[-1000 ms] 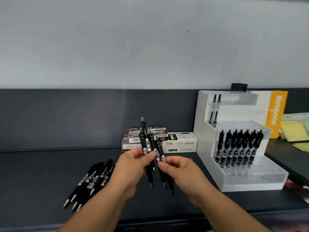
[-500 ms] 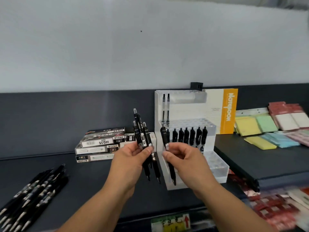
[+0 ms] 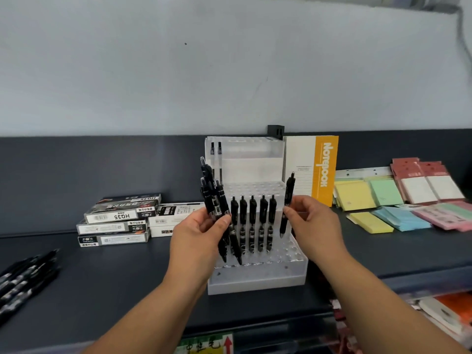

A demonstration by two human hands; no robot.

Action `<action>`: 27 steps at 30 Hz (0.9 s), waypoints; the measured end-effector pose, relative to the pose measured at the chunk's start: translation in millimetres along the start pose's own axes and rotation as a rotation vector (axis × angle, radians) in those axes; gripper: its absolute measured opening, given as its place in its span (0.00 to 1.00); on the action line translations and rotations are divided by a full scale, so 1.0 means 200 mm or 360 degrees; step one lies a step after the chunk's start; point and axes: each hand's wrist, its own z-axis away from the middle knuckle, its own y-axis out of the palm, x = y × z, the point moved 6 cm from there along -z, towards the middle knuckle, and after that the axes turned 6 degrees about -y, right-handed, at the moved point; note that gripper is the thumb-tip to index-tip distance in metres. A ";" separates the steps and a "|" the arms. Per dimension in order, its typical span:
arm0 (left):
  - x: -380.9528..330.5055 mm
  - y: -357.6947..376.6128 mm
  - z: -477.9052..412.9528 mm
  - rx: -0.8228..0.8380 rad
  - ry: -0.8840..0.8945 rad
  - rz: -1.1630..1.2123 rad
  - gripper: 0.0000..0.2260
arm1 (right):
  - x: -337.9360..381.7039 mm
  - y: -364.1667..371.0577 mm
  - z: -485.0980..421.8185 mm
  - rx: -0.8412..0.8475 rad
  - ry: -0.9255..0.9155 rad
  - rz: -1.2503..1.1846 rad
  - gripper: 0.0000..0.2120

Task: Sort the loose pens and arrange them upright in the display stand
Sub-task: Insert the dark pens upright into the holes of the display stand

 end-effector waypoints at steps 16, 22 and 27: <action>0.02 0.15 0.04 -0.0010 0.0070 -0.0049 0.12 | -0.16 0.15 -0.06 0.0574 0.0053 0.0254 0.04; 0.03 0.18 0.05 -0.0016 0.0034 -0.0082 0.09 | -0.15 0.15 -0.08 0.0670 -0.0022 0.0316 0.03; 0.02 0.17 0.08 0.0000 0.0047 -0.0080 0.11 | -0.16 0.13 -0.06 0.0624 -0.0017 0.0261 0.08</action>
